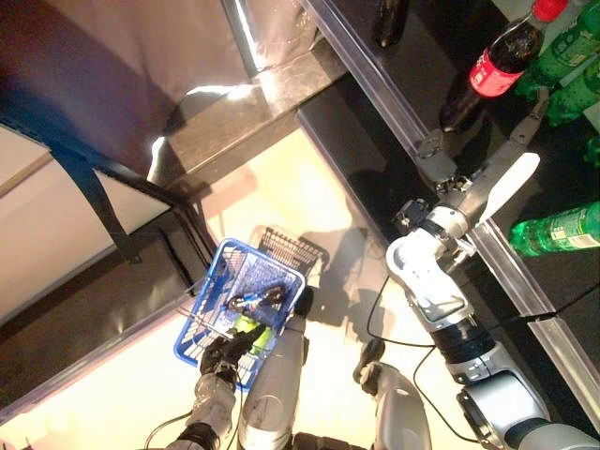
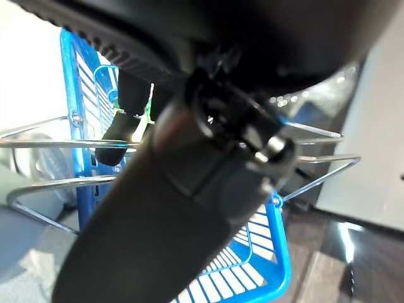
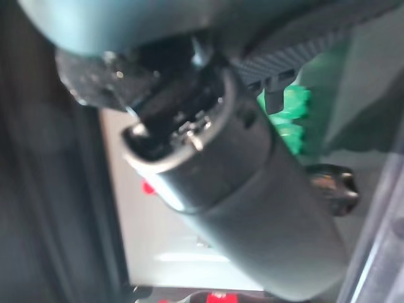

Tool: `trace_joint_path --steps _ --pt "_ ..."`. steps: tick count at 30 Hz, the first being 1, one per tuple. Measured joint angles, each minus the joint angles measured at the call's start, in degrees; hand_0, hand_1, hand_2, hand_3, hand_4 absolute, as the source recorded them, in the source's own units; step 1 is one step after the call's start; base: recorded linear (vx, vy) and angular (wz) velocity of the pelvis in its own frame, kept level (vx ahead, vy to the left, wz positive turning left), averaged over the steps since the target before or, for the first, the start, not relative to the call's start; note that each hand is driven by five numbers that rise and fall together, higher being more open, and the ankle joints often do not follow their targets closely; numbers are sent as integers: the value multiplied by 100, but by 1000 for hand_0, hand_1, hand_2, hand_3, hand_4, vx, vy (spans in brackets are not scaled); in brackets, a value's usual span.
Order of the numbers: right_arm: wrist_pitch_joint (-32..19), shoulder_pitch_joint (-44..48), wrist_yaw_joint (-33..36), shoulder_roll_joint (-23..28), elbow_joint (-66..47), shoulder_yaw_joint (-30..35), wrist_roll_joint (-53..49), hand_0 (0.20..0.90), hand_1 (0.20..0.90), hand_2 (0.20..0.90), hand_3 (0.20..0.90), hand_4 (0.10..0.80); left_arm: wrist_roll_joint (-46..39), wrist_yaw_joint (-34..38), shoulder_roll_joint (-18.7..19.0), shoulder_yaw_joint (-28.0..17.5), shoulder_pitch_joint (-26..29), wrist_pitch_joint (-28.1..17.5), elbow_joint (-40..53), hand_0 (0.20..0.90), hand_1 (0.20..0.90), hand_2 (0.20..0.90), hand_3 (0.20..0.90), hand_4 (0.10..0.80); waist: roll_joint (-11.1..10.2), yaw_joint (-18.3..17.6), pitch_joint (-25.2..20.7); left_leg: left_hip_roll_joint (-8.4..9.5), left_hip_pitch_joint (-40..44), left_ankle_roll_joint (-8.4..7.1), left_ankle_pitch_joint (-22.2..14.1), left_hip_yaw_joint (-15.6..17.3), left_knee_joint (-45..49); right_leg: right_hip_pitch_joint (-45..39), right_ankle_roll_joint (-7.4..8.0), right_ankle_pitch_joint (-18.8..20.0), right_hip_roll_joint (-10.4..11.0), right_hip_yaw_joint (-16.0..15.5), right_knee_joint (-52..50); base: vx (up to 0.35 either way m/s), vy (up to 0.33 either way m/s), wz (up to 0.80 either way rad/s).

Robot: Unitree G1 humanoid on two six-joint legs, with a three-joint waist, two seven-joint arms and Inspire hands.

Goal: Pick up the drink and place into the basket.

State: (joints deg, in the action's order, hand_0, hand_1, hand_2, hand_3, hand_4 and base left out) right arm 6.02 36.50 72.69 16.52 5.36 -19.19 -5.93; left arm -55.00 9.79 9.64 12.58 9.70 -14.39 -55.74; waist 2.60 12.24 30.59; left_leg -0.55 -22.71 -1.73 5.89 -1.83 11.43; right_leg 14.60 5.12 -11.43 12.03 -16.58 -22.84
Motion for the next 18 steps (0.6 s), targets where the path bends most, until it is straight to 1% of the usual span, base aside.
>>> trace_joint_path --steps 5,8,12,15,18 --pt "-131 403 -31 -9 312 46 -598 900 900 900 900 800 -46 -2 16 16 98 -32 216 300 300 300 200 100 -4 3 1 -4 -366 9 4 4 165 401 -23 -32 17 54 -228 34 37 -1" --pt "-181 657 -37 -9 328 115 -817 900 900 900 900 800 -48 -1 15 27 168 -33 305 300 300 300 200 100 -7 12 2 3 -550 30 21 67 186 680 -27 -44 48 148 -385 24 31 -7" --pt "-288 910 -35 23 351 190 -892 900 900 900 900 800 -69 75 20 46 190 -64 432 300 300 300 200 100 -10 -11 1 1 -767 41 27 114 264 956 -30 -49 77 207 -511 15 15 -6" --pt "-316 1232 -35 30 448 296 -997 900 900 900 900 800 -238 119 16 55 216 -68 529 300 300 300 200 100 -12 -13 1 -8 -1002 61 61 178 292 1264 -40 -40 79 295 -602 19 38 -9" --pt "-319 1341 -55 98 524 347 -1037 900 900 900 900 800 -295 159 16 64 214 -83 557 300 300 300 200 100 -12 -11 2 -11 -1159 74 68 196 319 1412 -37 -21 79 307 -603 13 23 -2"
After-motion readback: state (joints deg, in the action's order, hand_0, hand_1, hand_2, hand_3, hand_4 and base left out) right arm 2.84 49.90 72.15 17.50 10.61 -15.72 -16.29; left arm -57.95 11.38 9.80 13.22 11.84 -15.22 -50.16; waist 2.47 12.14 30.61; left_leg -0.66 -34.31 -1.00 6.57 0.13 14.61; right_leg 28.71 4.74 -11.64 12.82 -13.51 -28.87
